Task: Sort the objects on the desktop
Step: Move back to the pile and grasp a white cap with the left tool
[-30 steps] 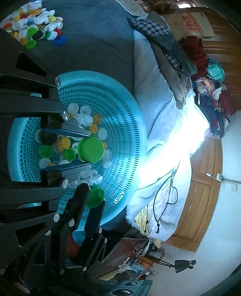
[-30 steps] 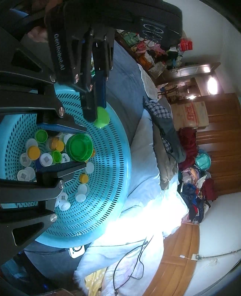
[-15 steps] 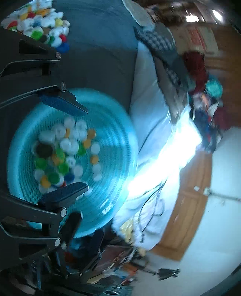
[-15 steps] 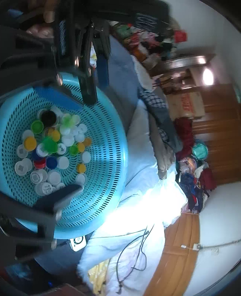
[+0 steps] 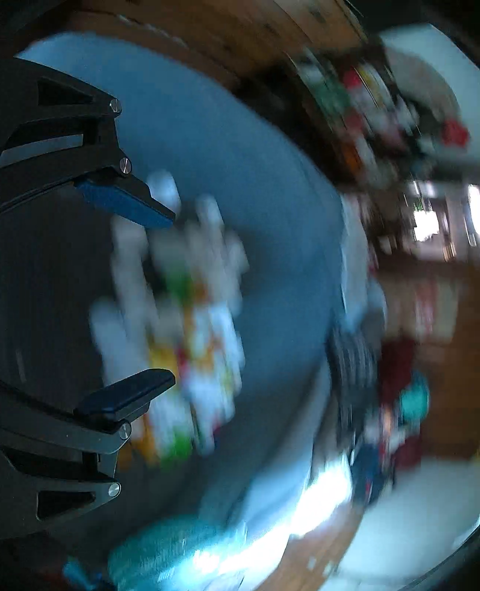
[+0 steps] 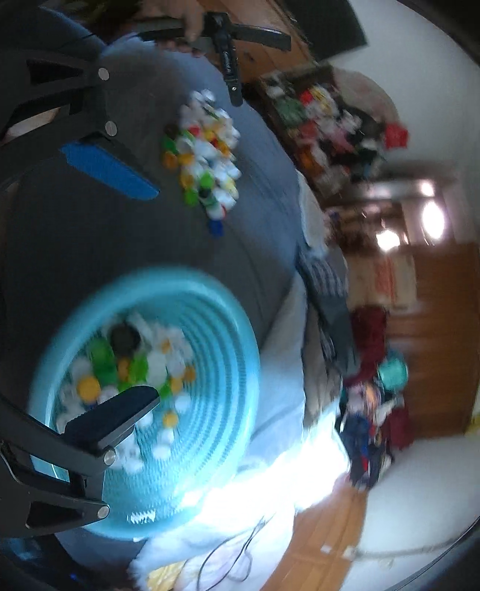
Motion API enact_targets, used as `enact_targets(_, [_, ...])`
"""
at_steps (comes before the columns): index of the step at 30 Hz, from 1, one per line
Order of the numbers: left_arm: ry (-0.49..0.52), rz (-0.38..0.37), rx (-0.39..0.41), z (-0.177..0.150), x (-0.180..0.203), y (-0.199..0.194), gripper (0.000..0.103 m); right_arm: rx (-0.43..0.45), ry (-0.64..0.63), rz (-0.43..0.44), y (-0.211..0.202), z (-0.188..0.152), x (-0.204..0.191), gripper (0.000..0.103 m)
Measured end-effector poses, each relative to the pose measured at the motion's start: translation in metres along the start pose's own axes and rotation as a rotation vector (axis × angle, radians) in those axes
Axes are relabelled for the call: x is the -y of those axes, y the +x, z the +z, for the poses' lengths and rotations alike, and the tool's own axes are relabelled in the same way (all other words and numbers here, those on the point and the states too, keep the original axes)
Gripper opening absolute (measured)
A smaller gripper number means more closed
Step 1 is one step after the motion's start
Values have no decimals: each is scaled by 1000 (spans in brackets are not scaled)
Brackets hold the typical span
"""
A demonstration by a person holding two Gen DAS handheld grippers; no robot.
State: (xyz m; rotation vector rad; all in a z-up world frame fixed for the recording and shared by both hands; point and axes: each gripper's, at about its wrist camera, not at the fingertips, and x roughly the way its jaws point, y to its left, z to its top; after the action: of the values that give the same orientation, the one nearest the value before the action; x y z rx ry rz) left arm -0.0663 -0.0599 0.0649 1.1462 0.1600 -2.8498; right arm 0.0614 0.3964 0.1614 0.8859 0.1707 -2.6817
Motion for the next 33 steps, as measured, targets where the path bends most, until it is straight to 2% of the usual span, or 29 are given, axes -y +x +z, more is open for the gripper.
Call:
enact_targets(2, [-38, 43, -46, -12, -40, 15, 72, -26, -43, -7, 7, -5, -23, 103])
enact_targets(3, [-42, 46, -60, -15, -48, 22, 71, -35, -63, -7, 9, -7, -32, 103])
enact_targets(5, [-34, 40, -98, -21, -61, 38, 64, -53, -124, -30, 13, -14, -54, 103])
enact_targets(7, [-17, 26, -115, -24, -66, 49, 62, -71, -170, -30, 16, -18, -72, 103])
enact_targets(13, [27, -7, -131, -14, -68, 78, 60, -85, -191, -20, 20, -14, -99, 103])
enact_targets(15, [42, -19, -139, -8, -71, 86, 56, -91, -184, 19, 22, -11, -106, 103])
enact_targets(17, [84, -20, -162, -6, -66, 93, 39, -85, -168, 67, 20, -8, -115, 103])
enact_targets(19, [90, -18, -166, -4, -67, 97, 27, -81, -146, 107, 22, -5, -124, 103])
enact_targets(21, [77, -39, -149, -5, -70, 92, 27, -94, -113, 165, 26, 0, -134, 103])
enact_targets(24, [88, -3, -97, -7, -73, 78, 27, -118, -99, 221, 36, 7, -156, 103])
enact_targets(27, [52, 30, -65, -8, -87, 70, 27, -120, -168, 311, 50, 16, -194, 102])
enact_targets(28, [39, 35, -59, -9, -92, 69, 27, -126, -196, 340, 59, 18, -208, 97])
enact_targets(30, [2, 43, -48, -11, -103, 70, 27, -150, -244, 400, 78, 24, -236, 79])
enact_targets(31, [-26, 32, -51, -14, -108, 71, 27, -168, -263, 447, 93, 28, -253, 67])
enact_targets(32, [-58, 24, -59, -17, -115, 73, 27, -177, -278, 480, 105, 32, -267, 60])
enact_targets(33, [-84, 19, -63, -17, -119, 76, 27, -175, -300, 501, 118, 36, -282, 60])
